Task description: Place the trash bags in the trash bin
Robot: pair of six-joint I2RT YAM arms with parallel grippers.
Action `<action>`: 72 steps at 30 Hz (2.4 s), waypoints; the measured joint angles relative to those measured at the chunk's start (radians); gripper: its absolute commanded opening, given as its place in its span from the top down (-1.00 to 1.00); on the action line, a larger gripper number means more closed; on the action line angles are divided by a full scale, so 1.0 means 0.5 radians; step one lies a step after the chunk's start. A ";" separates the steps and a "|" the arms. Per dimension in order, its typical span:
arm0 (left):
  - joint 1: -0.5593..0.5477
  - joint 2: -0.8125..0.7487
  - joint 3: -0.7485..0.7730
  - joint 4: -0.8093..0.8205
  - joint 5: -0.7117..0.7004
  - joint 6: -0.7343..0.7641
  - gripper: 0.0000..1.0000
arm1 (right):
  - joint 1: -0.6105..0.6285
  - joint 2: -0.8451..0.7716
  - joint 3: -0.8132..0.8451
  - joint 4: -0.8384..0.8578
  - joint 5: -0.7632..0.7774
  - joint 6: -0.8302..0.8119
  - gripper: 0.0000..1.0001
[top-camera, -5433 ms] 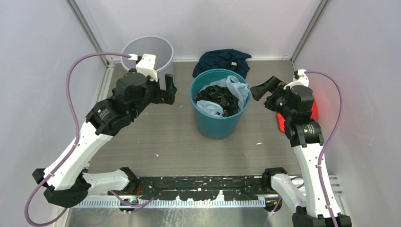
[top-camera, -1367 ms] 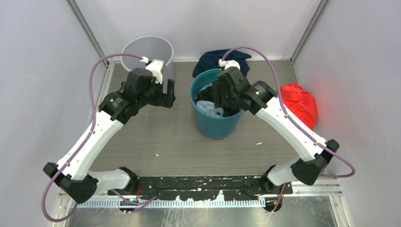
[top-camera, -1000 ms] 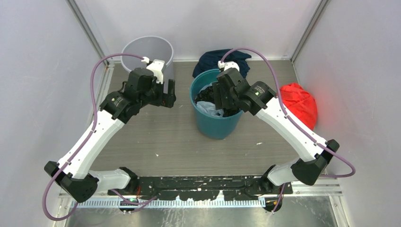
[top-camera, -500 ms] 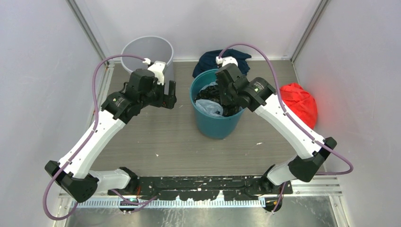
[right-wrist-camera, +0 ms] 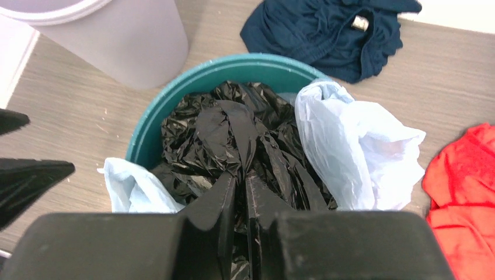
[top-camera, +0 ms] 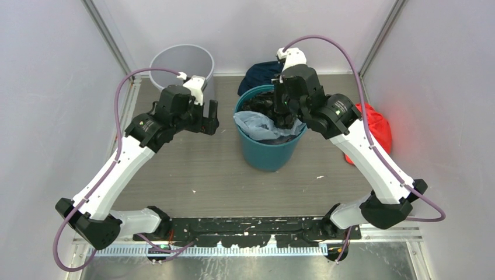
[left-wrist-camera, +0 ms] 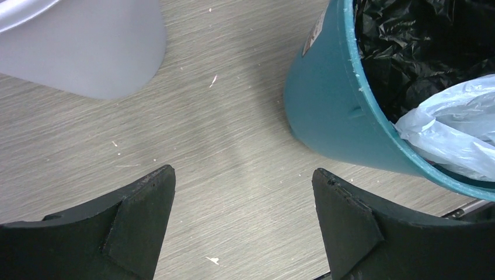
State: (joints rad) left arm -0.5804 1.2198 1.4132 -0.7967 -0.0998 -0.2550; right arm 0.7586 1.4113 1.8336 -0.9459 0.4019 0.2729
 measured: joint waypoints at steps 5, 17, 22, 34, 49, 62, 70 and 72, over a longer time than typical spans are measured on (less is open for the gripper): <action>0.000 -0.001 0.000 0.021 0.126 -0.017 -0.75 | 0.000 -0.011 0.008 0.124 0.000 -0.050 0.68; 0.000 -0.109 0.026 0.379 0.776 -0.278 -0.75 | 0.000 -0.018 -0.169 0.246 0.000 -0.068 0.69; -0.014 -0.008 0.055 0.585 0.946 -0.412 -0.70 | 0.000 -0.018 -0.194 0.248 -0.006 -0.058 0.70; -0.468 0.585 0.272 0.780 0.800 -0.400 -0.52 | 0.000 -0.007 -0.125 0.246 -0.038 -0.018 0.70; -0.690 0.552 0.147 0.694 0.181 -0.264 -0.49 | -0.016 0.204 0.330 0.182 0.012 -0.003 0.72; -0.703 0.388 -0.009 0.682 -0.079 -0.205 -0.50 | -0.018 0.360 0.837 0.163 0.068 -0.011 0.72; -0.703 0.387 -0.018 0.669 -0.178 -0.189 -0.50 | -0.020 0.340 0.870 0.167 0.122 -0.018 0.71; -0.703 0.387 -0.018 0.665 -0.198 -0.188 -0.50 | -0.020 0.339 0.870 0.168 0.124 -0.019 0.72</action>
State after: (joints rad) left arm -0.9321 1.4132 1.4040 -0.4641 -0.1986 -0.3492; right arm 0.7486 1.5806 2.2684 -0.8619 0.4637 0.2634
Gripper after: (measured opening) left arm 0.748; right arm 0.144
